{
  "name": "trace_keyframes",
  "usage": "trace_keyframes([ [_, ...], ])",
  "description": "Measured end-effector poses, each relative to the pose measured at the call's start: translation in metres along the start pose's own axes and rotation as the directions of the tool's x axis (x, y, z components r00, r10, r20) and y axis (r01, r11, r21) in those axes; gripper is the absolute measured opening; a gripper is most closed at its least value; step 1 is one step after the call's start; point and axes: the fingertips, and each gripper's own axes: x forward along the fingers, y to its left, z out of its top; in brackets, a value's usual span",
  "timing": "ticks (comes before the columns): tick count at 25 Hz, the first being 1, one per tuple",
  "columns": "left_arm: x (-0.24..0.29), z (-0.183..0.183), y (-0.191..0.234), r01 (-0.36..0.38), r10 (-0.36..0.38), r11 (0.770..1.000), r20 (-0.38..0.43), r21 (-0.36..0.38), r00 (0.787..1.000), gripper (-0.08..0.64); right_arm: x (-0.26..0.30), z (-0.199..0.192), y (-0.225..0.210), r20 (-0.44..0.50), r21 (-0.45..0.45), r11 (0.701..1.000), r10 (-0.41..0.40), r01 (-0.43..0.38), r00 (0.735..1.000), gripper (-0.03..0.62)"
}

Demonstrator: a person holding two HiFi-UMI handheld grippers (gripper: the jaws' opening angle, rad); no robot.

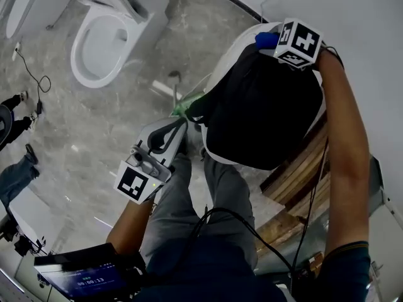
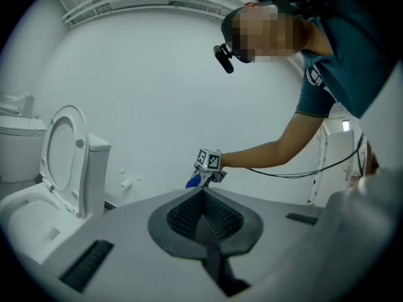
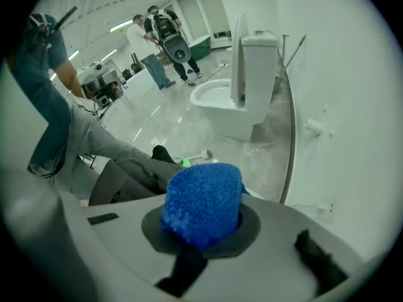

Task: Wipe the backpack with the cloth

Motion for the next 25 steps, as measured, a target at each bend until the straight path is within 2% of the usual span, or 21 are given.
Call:
trace_keyframes([
  [2,-0.007,0.001,0.007,-0.016,0.016,1.000,0.001,-0.004,1.000,0.003,0.021,0.021,-0.005,-0.040,-0.009,0.999,0.036,-0.037,0.999,0.020],
  [4,-0.017,0.006,0.018,-0.028,0.028,1.000,0.007,-0.005,1.000,0.003,0.046,0.044,0.005,-0.090,-0.016,0.994,0.105,-0.107,0.990,0.020],
  [6,-0.027,0.012,0.027,-0.047,0.047,0.999,0.018,-0.007,0.999,0.003,0.074,0.056,0.025,-0.191,-0.061,0.985,0.147,-0.161,0.970,0.020],
  [8,-0.035,0.014,0.033,-0.069,0.069,0.998,0.033,-0.013,0.997,0.003,0.094,0.056,0.045,-0.319,-0.139,0.971,0.142,-0.195,0.937,0.020],
  [10,-0.044,0.016,0.039,-0.091,0.092,0.996,0.050,-0.023,0.995,0.003,0.105,0.056,0.069,-0.403,-0.203,0.947,0.152,-0.250,0.902,0.020],
  [13,-0.058,0.016,0.048,-0.116,0.117,0.993,0.058,-0.023,0.991,0.003,0.125,0.054,0.126,-0.504,-0.288,0.880,0.197,-0.378,0.841,0.020],
  [15,-0.062,0.015,0.048,-0.111,0.109,0.994,0.058,0.019,0.992,0.003,0.130,0.050,0.159,-0.578,-0.349,0.841,0.155,-0.414,0.801,0.020],
  [16,-0.063,0.015,0.045,-0.097,0.094,0.993,0.051,0.064,0.994,0.003,0.133,0.049,0.171,-0.597,-0.367,0.833,0.132,-0.415,0.792,0.018],
  [17,-0.062,0.015,0.042,-0.079,0.075,0.990,0.039,0.115,0.996,0.003,0.136,0.052,0.184,-0.596,-0.369,0.830,0.134,-0.418,0.792,0.018],
  [18,-0.061,0.017,0.041,-0.060,0.057,0.986,0.026,0.155,0.998,0.003,0.139,0.058,0.200,-0.581,-0.353,0.829,0.170,-0.434,0.796,0.018],
  [20,-0.056,0.024,0.044,-0.029,0.025,0.982,0.020,0.186,0.999,0.003,0.144,0.067,0.238,-0.555,-0.325,0.821,0.238,-0.470,0.797,0.020],
  [25,-0.031,0.040,0.048,0.016,-0.027,0.975,0.046,0.221,0.999,0.003,0.165,0.067,0.301,-0.533,-0.441,0.796,0.140,-0.415,0.835,0.020],
])
